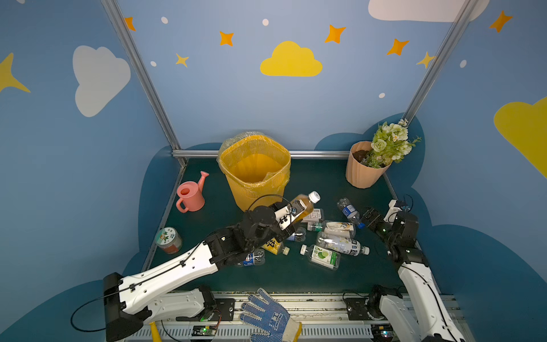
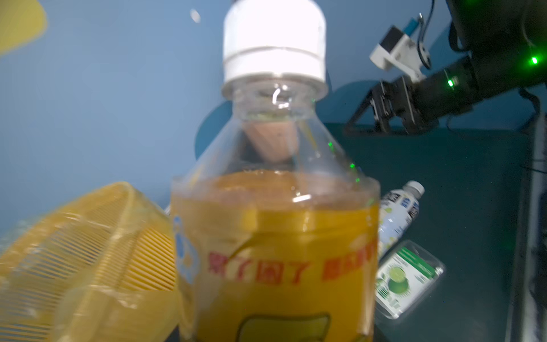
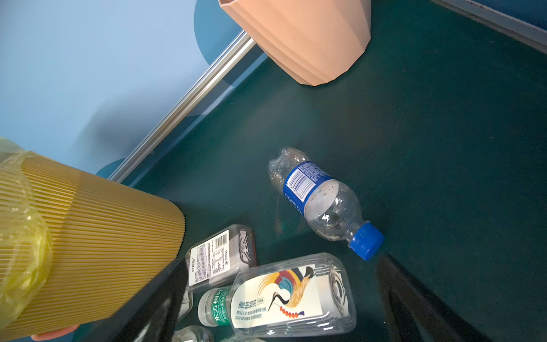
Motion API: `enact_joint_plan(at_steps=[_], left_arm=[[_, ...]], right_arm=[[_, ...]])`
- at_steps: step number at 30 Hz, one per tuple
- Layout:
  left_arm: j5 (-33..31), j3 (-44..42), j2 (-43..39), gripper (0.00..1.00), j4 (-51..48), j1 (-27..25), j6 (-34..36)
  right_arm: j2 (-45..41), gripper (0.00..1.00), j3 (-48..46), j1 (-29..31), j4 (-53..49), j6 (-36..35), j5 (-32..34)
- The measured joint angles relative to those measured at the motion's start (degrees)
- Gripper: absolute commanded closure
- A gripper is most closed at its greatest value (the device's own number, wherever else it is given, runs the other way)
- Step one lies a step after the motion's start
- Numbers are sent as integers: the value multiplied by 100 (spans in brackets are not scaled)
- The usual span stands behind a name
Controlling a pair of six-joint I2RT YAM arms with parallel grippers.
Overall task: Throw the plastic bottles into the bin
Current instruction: 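Lift the yellow-labelled bottle with the left gripper and release it into the yellow bin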
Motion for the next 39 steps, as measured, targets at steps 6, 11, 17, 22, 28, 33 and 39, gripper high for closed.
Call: enact_joint_plan(at_steps=[6, 11, 17, 22, 28, 33, 39], left_arm=[[-317, 122, -120, 51, 1687, 256, 688], [-212, 514, 201, 50, 2564, 1005, 638], [166, 1818, 1298, 29, 1937, 2559, -638], [271, 2594, 2059, 0, 968, 3067, -1532], [229, 2155, 1471, 0, 890, 2608, -1543], [101, 2138, 625, 0, 1495, 1510, -741], [-562, 1589, 260, 0, 2059, 1375, -321]], right_arm=[[0, 3, 0, 0, 15, 13, -101], [-52, 3, 0, 0, -22, 9, -127], [-96, 3, 0, 0, -35, -7, -184], [-105, 3, 0, 0, -63, -15, -240], [-260, 3, 2, 0, -142, -74, -238], [-201, 3, 2, 0, -138, -46, -264], [37, 5, 9, 2, -116, -162, -654]])
